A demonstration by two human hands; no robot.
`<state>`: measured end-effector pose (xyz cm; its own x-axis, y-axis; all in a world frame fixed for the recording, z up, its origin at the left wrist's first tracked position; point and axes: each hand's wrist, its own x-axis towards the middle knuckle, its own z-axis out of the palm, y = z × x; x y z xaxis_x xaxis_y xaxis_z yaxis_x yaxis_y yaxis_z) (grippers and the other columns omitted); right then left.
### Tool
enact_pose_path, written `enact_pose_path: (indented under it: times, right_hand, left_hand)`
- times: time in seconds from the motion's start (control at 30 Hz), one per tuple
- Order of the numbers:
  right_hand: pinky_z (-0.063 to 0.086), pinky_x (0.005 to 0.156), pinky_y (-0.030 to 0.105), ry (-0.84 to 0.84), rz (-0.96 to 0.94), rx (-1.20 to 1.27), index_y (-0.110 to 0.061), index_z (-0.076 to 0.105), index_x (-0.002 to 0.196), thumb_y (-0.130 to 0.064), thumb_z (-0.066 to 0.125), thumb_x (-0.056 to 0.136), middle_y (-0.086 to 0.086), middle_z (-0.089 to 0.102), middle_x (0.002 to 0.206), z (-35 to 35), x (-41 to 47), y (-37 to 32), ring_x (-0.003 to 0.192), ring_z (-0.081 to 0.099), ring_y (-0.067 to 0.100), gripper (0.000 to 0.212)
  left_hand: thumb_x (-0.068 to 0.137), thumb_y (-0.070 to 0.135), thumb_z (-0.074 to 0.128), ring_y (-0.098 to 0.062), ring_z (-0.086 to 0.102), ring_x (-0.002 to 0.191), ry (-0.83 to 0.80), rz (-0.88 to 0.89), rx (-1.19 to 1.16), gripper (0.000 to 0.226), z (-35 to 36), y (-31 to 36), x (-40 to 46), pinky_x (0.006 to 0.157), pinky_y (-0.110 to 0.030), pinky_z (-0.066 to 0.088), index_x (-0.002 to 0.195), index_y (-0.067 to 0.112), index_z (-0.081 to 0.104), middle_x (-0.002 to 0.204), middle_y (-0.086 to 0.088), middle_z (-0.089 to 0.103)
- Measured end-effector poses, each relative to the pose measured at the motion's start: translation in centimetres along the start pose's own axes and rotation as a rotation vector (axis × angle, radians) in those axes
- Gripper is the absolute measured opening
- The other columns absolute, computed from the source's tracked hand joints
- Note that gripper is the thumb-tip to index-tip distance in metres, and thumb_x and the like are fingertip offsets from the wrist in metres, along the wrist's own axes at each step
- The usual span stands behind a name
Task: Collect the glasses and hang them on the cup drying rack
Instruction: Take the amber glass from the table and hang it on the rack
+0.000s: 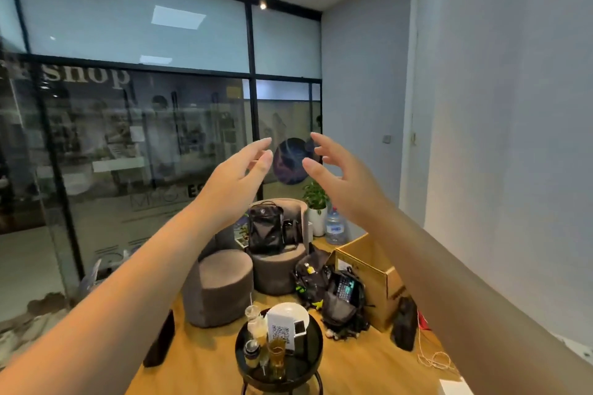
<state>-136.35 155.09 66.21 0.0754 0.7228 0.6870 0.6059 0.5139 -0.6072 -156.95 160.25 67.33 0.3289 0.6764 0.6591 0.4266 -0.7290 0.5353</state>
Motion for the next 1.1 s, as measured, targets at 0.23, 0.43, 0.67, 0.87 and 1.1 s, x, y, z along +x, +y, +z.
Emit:
enact_pose_path:
  times: [0.23, 0.43, 0.67, 0.87, 1.1]
  right_hand:
    - [0.038, 0.096, 0.026, -0.053, 0.037, 0.014, -0.040, 0.038, 0.157, -0.052, 0.053, 0.102, -0.008, 0.049, 0.155, 1.6, 10.1, 12.4, 0.135, 0.047, 0.007, 0.058]
    - [0.038, 0.100, 0.029, -0.102, 0.070, 0.039, -0.044, 0.036, 0.156, -0.056, 0.052, 0.101, -0.011, 0.047, 0.156, 4.2, 18.5, 22.1, 0.132, 0.044, 0.003, 0.058]
    - [0.036, 0.093, 0.010, -0.151, 0.162, 0.114, -0.042, 0.039, 0.156, -0.051, 0.053, 0.102, -0.018, 0.049, 0.149, 10.6, 23.6, 32.5, 0.133, 0.045, 0.000, 0.056]
    - [0.043, 0.105, 0.028, -0.224, 0.274, 0.097, -0.052, 0.043, 0.149, -0.054, 0.052, 0.102, -0.015, 0.055, 0.148, 18.1, 24.8, 42.2, 0.135, 0.050, 0.005, 0.048]
    - [0.039, 0.097, 0.018, -0.314, 0.464, 0.049, -0.041, 0.038, 0.157, -0.050, 0.052, 0.104, -0.011, 0.051, 0.153, 26.0, 23.7, 54.3, 0.136, 0.048, 0.006, 0.055]
  left_hand:
    - [0.107, 0.049, 0.040, 0.001, 0.044, 0.134, -0.011, -0.057, -0.030, 0.048, 7.5, -8.2, 10.7, 0.112, -0.027, 0.034, 0.154, 0.036, 0.043, 0.150, 0.015, 0.051]
    - [0.107, 0.045, 0.042, 0.002, 0.051, 0.124, -0.005, -0.124, -0.018, 0.048, 12.9, -15.0, 18.6, 0.108, -0.025, 0.036, 0.153, 0.034, 0.044, 0.133, 0.018, 0.056]
    - [0.105, 0.045, 0.047, 0.003, 0.053, 0.125, -0.038, -0.155, -0.052, 0.049, 18.9, -26.0, 24.0, 0.107, -0.027, 0.042, 0.153, 0.034, 0.044, 0.139, 0.012, 0.058]
    - [0.104, 0.046, 0.050, -0.001, 0.053, 0.128, -0.150, -0.216, -0.104, 0.049, 25.3, -38.6, 25.8, 0.108, -0.028, 0.045, 0.151, 0.035, 0.046, 0.142, 0.012, 0.058]
    - [0.104, 0.046, 0.048, 0.005, 0.053, 0.124, -0.246, -0.389, -0.115, 0.049, 32.8, -52.9, 24.9, 0.107, -0.030, 0.045, 0.152, 0.036, 0.045, 0.137, 0.016, 0.059]
